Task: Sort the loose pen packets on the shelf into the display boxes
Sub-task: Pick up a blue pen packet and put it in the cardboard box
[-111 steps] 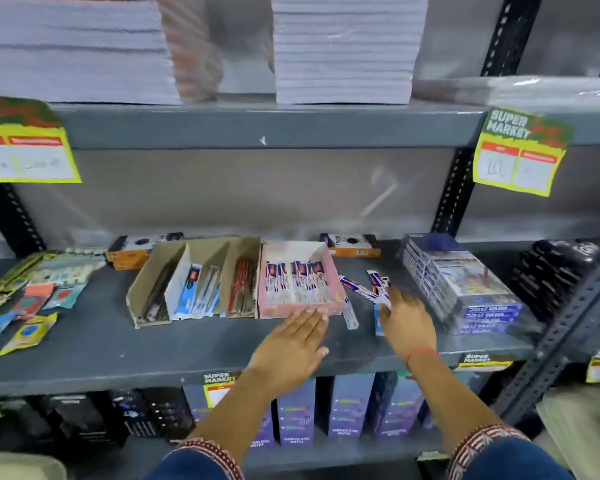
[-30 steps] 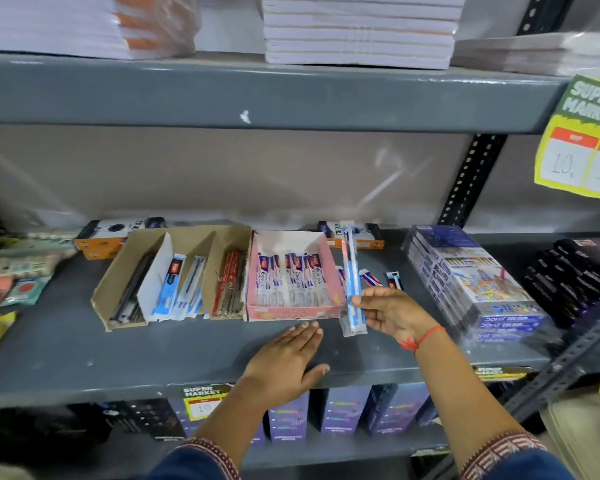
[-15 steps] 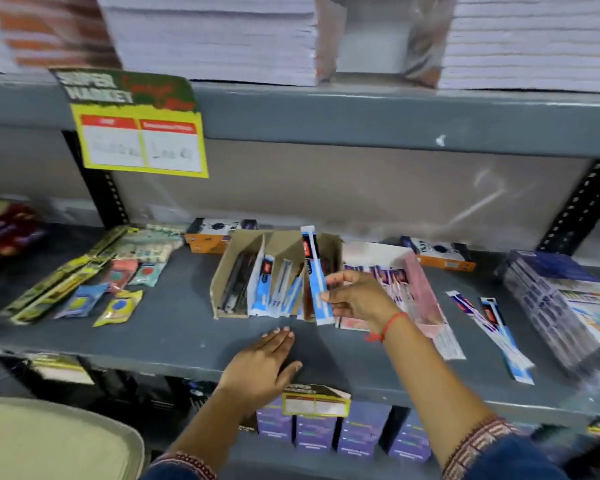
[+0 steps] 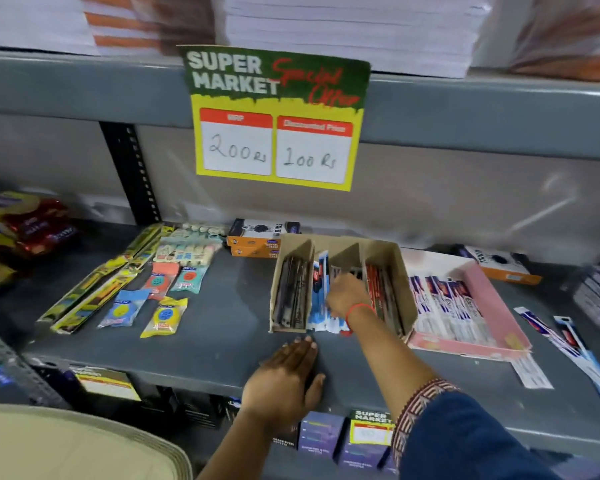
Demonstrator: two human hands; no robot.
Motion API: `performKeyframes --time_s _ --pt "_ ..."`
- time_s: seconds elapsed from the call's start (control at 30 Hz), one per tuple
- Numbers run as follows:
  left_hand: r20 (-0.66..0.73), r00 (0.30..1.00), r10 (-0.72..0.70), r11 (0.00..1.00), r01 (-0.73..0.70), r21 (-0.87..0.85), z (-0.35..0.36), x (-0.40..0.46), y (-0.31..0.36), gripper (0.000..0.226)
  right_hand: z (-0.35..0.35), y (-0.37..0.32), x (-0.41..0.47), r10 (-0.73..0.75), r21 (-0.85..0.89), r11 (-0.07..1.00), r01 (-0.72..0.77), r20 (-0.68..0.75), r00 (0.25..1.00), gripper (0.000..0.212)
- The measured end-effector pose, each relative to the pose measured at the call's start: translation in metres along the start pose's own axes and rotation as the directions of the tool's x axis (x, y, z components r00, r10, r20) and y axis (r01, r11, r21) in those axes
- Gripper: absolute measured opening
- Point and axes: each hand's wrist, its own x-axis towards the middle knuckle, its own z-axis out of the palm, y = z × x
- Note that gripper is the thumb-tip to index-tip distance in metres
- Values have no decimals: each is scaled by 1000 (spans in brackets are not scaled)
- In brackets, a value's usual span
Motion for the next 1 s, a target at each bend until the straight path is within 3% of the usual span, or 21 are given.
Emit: performKeyframes --time_s 0.1,0.23,0.5,0.63,0.77,0.93,1.0 --pt "27 1000 -1 1000 2 -19 0 1 -2 44 7 3 4 72 37 997 -74 33 997 30" --pt "52 999 -3 1000 4 -26 -3 1 -1 45 8 0 6 62 -8 998 -63 -36 997 29" --pt "81 997 9 1000 -11 28 -6 2 2 46 -7 -2 -14 -160 -123 982 141 -162 974 26" --pt "73 994 80 993 -86 81 -6 6 10 47 -29 6 -28 -199 -4 979 205 -263 944 34" --pt "94 984 151 985 -158 72 5 13 44 49 -57 32 -36 -150 120 970 212 -394 907 35" --pt "84 976 202 979 -201 -27 18 30 101 51 -101 94 -42 -31 137 982 126 -548 836 32" --pt "165 965 203 977 -188 -100 23 39 122 53 -118 124 -44 23 132 989 65 -576 817 34"
